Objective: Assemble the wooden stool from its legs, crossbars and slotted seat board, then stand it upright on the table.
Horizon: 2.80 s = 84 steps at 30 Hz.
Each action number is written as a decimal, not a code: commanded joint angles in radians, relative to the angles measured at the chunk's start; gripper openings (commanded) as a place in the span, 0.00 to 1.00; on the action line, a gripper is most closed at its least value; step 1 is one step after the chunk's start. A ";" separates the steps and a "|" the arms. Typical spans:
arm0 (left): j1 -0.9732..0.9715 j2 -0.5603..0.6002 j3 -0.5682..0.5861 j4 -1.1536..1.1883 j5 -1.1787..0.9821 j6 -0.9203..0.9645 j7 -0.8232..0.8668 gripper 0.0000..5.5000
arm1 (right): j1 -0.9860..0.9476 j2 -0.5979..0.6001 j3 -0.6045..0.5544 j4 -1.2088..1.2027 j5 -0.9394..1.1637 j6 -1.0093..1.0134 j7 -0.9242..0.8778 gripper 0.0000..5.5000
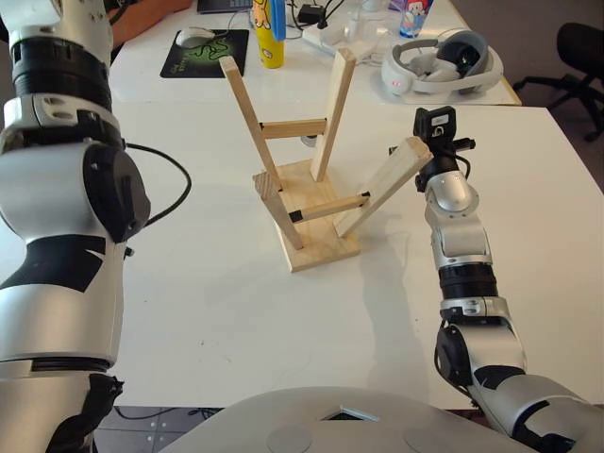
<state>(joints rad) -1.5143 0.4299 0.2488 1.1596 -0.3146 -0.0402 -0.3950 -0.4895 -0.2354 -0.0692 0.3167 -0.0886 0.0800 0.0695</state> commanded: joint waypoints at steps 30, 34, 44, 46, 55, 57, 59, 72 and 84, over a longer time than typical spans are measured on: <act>0.964 0.104 -0.006 -0.730 0.084 0.287 -0.086 0.00 | 0.007 -0.219 0.131 0.080 -0.082 0.145 0.280 0.00; 1.198 0.091 0.017 -0.919 0.072 0.373 -0.051 0.00 | 0.115 -0.266 0.277 -0.069 -0.073 0.118 0.522 0.00; 1.338 0.040 -0.012 -1.109 0.060 0.488 -0.006 0.00 | 0.323 -0.336 0.409 -0.555 0.181 0.140 0.933 0.00; 1.354 0.037 0.000 -1.112 0.062 0.490 0.007 0.00 | 0.298 -0.275 0.395 -0.608 0.260 0.226 0.915 0.00; 1.557 0.089 -0.103 -1.224 0.060 0.567 -0.111 0.00 | 0.220 -0.454 0.333 -0.551 0.353 0.299 1.110 0.00; 1.642 0.156 -0.207 -1.328 0.059 0.594 -0.231 0.00 | 0.204 -0.552 0.329 -0.498 0.343 0.266 1.217 0.00; 1.697 0.218 -0.276 -1.428 0.060 0.611 -0.314 0.00 | 0.195 -0.601 0.334 -0.462 0.331 0.230 1.276 0.00; 1.527 0.136 -0.383 -1.737 -0.147 0.801 -0.314 0.00 | 0.178 -0.481 0.343 -0.280 0.136 0.094 1.001 0.00; 1.384 0.032 -0.193 -1.397 0.037 0.605 0.009 0.00 | 0.194 -0.458 0.326 -0.291 0.036 -0.130 0.840 0.00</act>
<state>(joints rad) -0.0520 0.4953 -0.0251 -0.3168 -0.3276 0.6344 -0.4862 -0.2989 -0.6814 0.2675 0.0418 0.0227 0.1241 0.9767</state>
